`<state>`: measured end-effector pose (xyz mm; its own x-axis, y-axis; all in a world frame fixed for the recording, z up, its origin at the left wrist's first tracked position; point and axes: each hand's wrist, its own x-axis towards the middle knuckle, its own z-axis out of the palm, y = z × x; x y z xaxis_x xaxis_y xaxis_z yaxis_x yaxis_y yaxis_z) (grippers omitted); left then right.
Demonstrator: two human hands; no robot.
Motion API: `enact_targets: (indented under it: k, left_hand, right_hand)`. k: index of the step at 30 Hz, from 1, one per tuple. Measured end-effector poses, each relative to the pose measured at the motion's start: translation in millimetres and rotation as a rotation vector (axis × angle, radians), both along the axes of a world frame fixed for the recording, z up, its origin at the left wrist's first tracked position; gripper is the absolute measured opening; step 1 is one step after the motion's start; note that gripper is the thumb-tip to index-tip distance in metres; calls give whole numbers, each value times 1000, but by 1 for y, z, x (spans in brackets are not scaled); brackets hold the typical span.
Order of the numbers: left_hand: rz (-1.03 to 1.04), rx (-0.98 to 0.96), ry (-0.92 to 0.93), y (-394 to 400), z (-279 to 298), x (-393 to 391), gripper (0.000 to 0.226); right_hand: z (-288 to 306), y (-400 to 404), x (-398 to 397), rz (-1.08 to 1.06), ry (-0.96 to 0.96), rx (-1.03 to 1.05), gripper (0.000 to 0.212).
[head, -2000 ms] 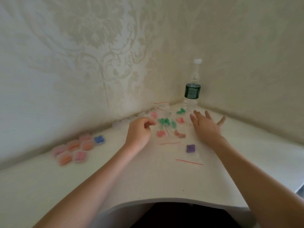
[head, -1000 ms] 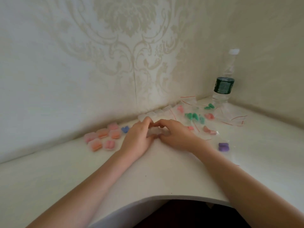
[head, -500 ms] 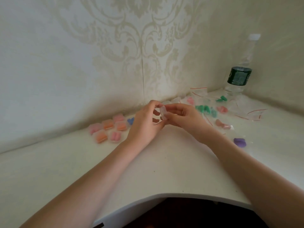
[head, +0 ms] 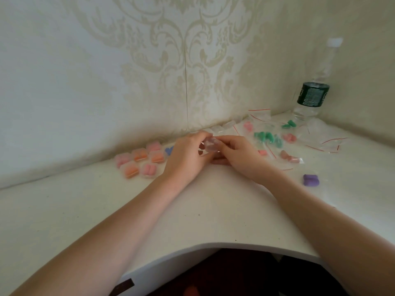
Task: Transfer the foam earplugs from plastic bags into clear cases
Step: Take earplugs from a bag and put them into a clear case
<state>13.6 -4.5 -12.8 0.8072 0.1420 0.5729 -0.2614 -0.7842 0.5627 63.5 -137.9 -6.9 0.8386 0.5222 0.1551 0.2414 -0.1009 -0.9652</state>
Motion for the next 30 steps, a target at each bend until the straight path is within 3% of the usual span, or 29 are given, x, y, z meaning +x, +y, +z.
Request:
enact_targets:
  k: [4, 9, 13, 30]
  left_hand:
    - [41, 88, -41, -1, 6, -3, 32]
    - [-7, -162, 44, 1, 4, 0, 26]
    - [-23, -71, 70, 1, 6, -2, 37]
    - [-69, -65, 39, -4, 4, -1, 49]
  right_hand:
    - [4, 1, -3, -12, -20, 10, 22]
    - [1, 0, -2, 37, -36, 41, 28]
    - [0, 0, -1, 27, -36, 75, 34]
    - [4, -5, 3, -19, 71, 83, 36]
